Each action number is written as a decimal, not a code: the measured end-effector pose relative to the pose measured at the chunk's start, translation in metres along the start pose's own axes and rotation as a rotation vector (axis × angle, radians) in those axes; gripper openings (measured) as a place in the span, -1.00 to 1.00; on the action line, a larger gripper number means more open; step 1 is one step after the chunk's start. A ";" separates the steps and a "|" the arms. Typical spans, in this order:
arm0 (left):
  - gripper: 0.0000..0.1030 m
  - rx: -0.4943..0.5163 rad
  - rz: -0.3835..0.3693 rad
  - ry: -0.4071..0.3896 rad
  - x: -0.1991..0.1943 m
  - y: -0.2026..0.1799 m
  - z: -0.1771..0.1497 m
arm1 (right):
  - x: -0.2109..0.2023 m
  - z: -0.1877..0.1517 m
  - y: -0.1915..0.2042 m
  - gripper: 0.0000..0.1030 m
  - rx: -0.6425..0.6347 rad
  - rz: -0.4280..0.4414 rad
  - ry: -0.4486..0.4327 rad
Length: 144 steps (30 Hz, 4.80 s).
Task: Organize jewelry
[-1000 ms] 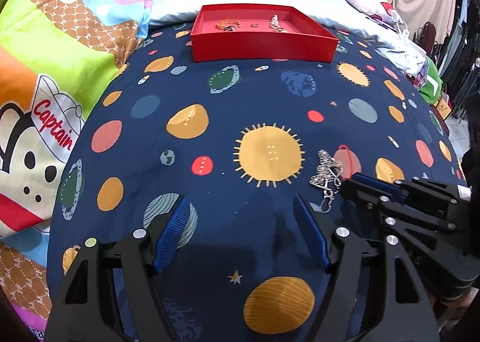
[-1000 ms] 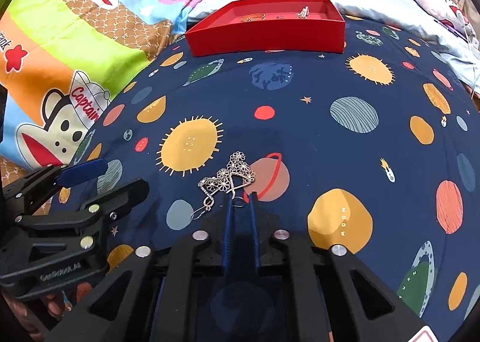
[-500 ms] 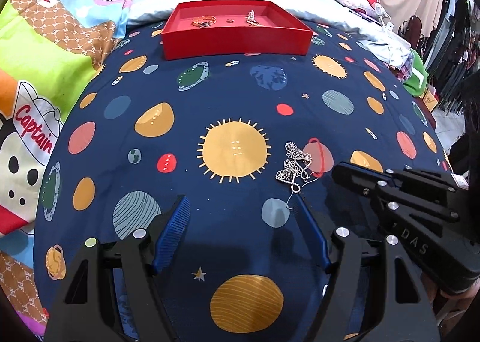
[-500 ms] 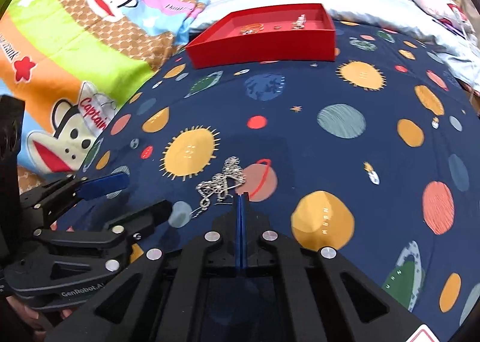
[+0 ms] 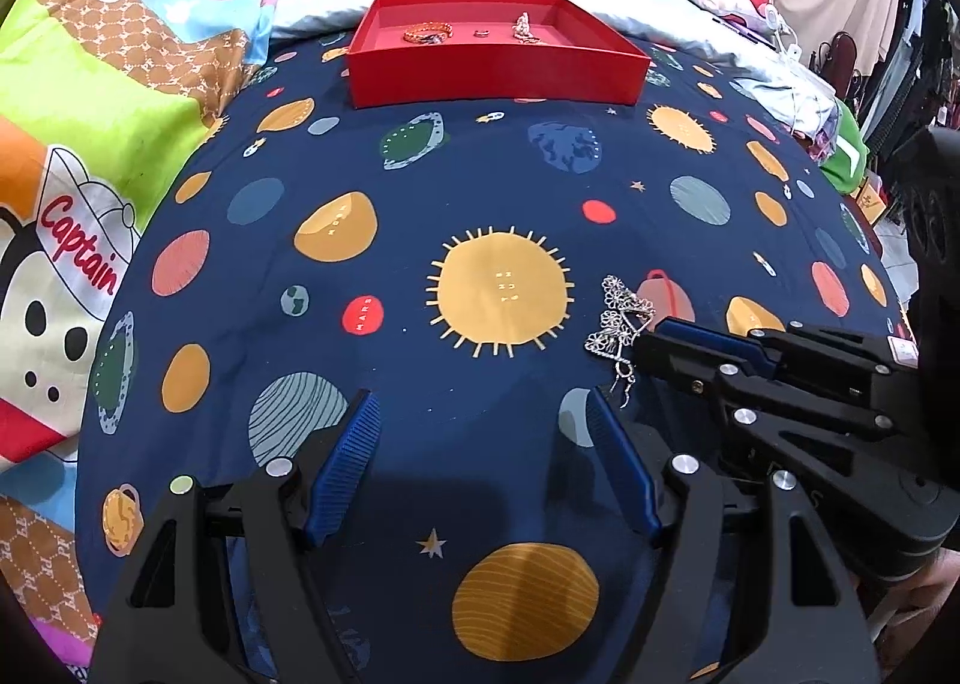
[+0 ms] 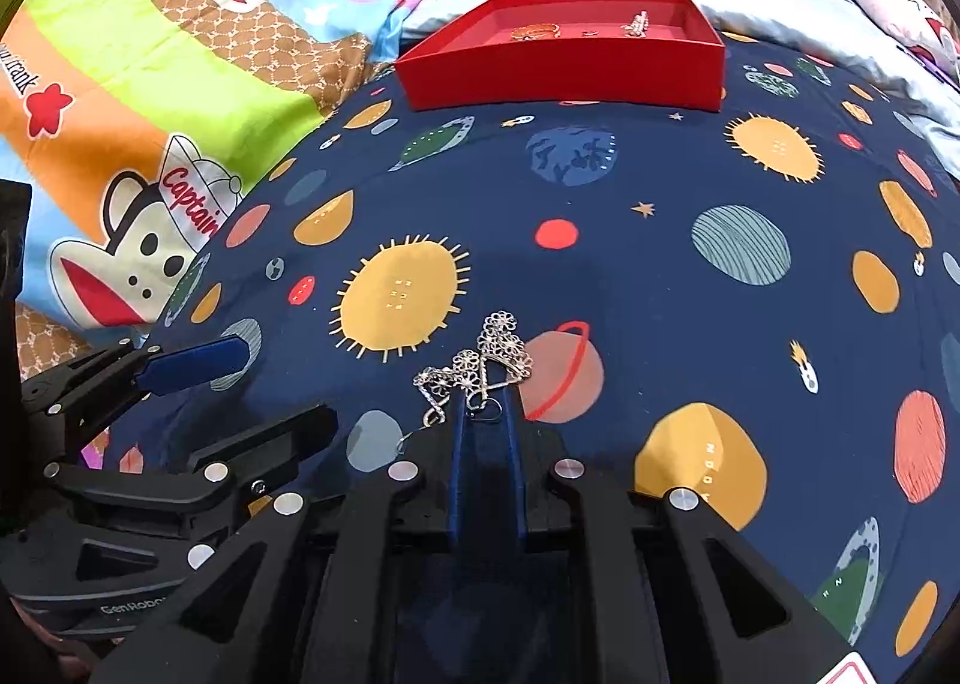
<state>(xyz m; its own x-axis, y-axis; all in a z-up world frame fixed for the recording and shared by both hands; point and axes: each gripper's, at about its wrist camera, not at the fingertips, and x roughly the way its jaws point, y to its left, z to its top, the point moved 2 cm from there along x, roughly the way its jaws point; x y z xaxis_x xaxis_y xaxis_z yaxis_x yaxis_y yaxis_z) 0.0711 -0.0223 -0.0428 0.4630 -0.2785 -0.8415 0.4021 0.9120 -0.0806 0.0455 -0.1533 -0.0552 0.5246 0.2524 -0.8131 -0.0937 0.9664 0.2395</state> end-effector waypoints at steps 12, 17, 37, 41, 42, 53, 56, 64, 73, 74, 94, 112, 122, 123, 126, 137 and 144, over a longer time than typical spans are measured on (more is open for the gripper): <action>0.36 0.020 -0.087 0.012 0.004 -0.024 -0.001 | -0.031 -0.007 -0.023 -0.98 0.061 -0.064 -0.051; 0.32 0.040 -0.091 0.011 0.013 -0.039 0.000 | -0.044 -0.009 -0.038 -0.98 0.104 -0.081 -0.074; -0.85 0.045 -0.082 -0.025 0.019 -0.030 0.003 | -0.047 -0.007 -0.042 -0.98 0.130 -0.066 -0.091; -0.86 0.030 -0.098 -0.031 0.012 -0.026 0.004 | -0.052 -0.004 -0.039 -0.98 0.126 -0.063 -0.104; -0.86 0.027 -0.103 -0.037 0.009 -0.025 0.005 | -0.054 -0.004 -0.039 -0.98 0.124 -0.061 -0.108; -0.86 0.000 -0.135 -0.121 -0.029 -0.016 0.027 | -0.080 0.013 -0.028 -0.98 0.103 -0.044 -0.178; -0.86 0.001 -0.141 -0.143 -0.037 -0.015 0.036 | -0.088 0.020 -0.026 -0.98 0.092 -0.046 -0.198; -0.85 0.011 -0.135 -0.223 -0.053 -0.009 0.079 | -0.099 0.055 -0.030 -0.98 0.063 -0.029 -0.240; -0.85 0.020 -0.130 -0.291 -0.038 0.002 0.167 | -0.085 0.139 -0.047 -0.98 0.010 -0.037 -0.279; -0.85 0.018 -0.132 -0.291 -0.032 0.003 0.182 | -0.080 0.153 -0.050 -0.98 0.004 -0.030 -0.277; -0.84 0.005 -0.093 -0.192 0.111 0.013 0.322 | 0.057 0.287 -0.098 -0.98 0.017 0.004 -0.174; 0.31 -0.014 0.077 -0.259 0.061 0.034 0.298 | 0.009 0.269 -0.082 -0.28 0.002 -0.118 -0.283; 0.53 -0.018 0.151 -0.281 0.014 0.023 0.234 | -0.032 0.200 -0.063 0.07 0.075 -0.215 -0.307; 0.55 -0.018 0.157 -0.279 0.012 0.021 0.228 | -0.035 0.192 -0.060 0.08 0.077 -0.229 -0.310; 0.62 -0.025 0.173 -0.283 0.005 0.016 0.212 | -0.042 0.173 -0.051 0.17 0.075 -0.268 -0.320; 0.63 -0.058 0.178 -0.257 -0.003 0.004 0.163 | -0.059 0.126 -0.038 0.26 0.095 -0.334 -0.327; 0.63 -0.064 0.213 -0.258 -0.004 0.002 0.140 | -0.060 0.106 -0.033 0.32 0.118 -0.366 -0.327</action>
<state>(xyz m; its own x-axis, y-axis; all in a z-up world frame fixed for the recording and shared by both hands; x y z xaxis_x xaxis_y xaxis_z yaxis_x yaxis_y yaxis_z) 0.1810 -0.0617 0.0355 0.7190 -0.1391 -0.6809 0.2281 0.9727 0.0422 0.1072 -0.2055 0.0417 0.7442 -0.1492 -0.6511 0.2327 0.9716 0.0434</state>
